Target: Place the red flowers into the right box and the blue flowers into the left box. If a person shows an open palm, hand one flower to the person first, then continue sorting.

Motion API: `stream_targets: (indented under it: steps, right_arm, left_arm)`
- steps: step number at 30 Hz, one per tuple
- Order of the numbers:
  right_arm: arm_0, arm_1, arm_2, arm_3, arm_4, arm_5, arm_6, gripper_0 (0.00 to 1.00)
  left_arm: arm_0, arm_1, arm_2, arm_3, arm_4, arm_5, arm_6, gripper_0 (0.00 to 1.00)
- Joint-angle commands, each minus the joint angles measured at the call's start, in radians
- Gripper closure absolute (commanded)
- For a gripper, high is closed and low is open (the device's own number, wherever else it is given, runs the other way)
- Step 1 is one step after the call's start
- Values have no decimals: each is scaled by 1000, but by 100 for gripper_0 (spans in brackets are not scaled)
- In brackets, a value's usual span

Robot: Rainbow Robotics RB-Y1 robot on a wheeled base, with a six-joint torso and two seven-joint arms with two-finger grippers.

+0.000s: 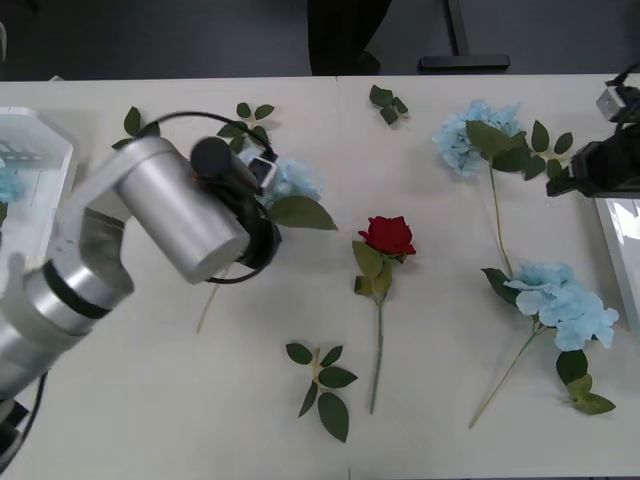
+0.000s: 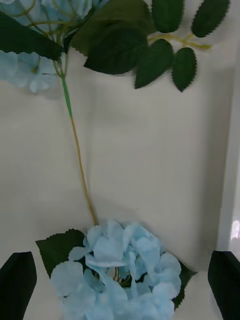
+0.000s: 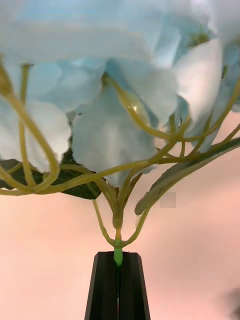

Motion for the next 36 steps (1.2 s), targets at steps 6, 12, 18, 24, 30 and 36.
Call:
stream_targets:
  steps: [6, 12, 18, 24, 30, 36]
  right_arm:
    - [-163, 184, 46, 176, 116, -63, 179, 0]
    - [-217, 254, 50, 336, 137, -148, 308, 0]
    - [-271, 291, 127, 486, 163, -263, 359, 0]
    - [-298, 346, 136, 595, 191, -338, 359, 0]
    - [-311, 395, 136, 678, 224, -407, 360, 0]
    - [-324, 424, 136, 734, 260, -435, 363, 0]
  left_arm:
    - [-25, 365, 420, -136, 42, 351, -283, 100]
    - [63, 446, 622, 83, -24, 351, -502, 100]
    - [167, 458, 785, 278, -55, 234, -657, 100]
    - [219, 466, 799, 381, -76, 146, -674, 100]
    - [228, 464, 797, 442, -59, 91, -678, 71]
    - [232, 464, 799, 442, -58, 79, -689, 5]
